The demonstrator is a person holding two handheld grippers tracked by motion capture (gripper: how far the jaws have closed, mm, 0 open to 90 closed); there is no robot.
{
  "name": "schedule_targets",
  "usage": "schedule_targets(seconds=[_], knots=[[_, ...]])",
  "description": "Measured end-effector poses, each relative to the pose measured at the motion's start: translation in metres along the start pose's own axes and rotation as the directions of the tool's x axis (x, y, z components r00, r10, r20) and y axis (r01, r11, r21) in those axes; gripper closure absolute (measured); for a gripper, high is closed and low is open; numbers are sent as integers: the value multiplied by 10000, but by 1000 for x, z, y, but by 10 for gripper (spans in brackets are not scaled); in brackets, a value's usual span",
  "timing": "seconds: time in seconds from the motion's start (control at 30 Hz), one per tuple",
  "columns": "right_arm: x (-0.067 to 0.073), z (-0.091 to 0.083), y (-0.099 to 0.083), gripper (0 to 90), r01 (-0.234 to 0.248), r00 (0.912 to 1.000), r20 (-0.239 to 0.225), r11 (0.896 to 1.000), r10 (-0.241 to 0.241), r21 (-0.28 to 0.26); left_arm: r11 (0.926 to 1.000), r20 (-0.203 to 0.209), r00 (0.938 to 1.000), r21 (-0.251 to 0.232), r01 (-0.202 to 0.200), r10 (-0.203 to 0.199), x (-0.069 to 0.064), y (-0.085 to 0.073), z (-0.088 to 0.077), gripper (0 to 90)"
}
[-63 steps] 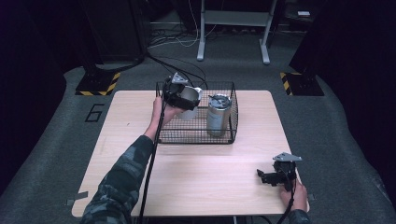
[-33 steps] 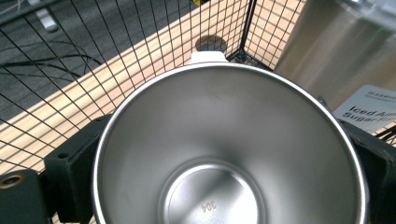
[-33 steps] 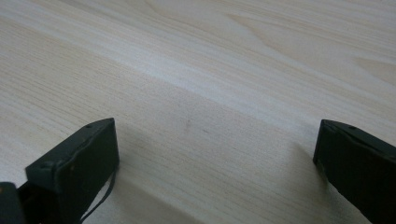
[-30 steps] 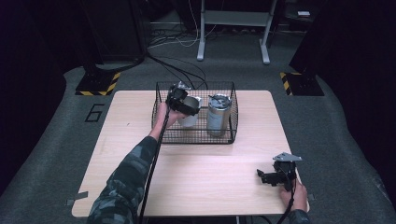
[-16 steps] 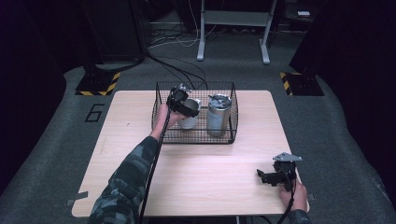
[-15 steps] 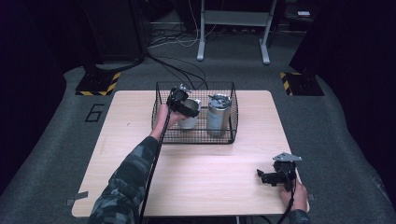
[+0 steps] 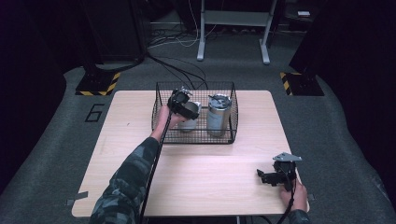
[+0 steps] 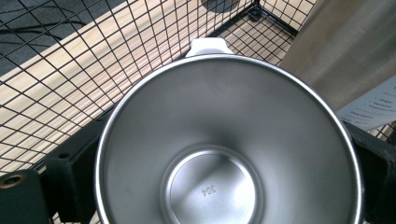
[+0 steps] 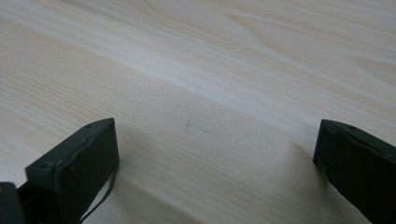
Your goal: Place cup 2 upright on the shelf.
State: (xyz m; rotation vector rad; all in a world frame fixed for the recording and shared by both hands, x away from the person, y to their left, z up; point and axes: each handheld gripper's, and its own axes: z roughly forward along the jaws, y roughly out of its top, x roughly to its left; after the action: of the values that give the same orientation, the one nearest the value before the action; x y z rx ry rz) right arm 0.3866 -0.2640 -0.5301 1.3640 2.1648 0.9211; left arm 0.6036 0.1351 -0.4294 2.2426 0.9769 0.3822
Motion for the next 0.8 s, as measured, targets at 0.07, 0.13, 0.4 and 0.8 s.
schedule_targets(seconds=[0.07,0.13,0.4,0.8], knots=[[0,0,0,0,4,10000,0,10000,-4,-1,9999,-28,10000,161,-41,41,0,0,0,56],[0,0,0,0,1,10000,1,10000,-1,-1,9991,-96,9997,379,-211,215,0,0,0,56],[0,0,0,0,4,10000,0,10000,-4,-1,9975,-1,9998,669,-208,208,2,-1,1,55],[0,0,0,0,1,10000,0,10000,-1,-1,9976,93,10000,687,12,-18,4,-4,-7,37]])
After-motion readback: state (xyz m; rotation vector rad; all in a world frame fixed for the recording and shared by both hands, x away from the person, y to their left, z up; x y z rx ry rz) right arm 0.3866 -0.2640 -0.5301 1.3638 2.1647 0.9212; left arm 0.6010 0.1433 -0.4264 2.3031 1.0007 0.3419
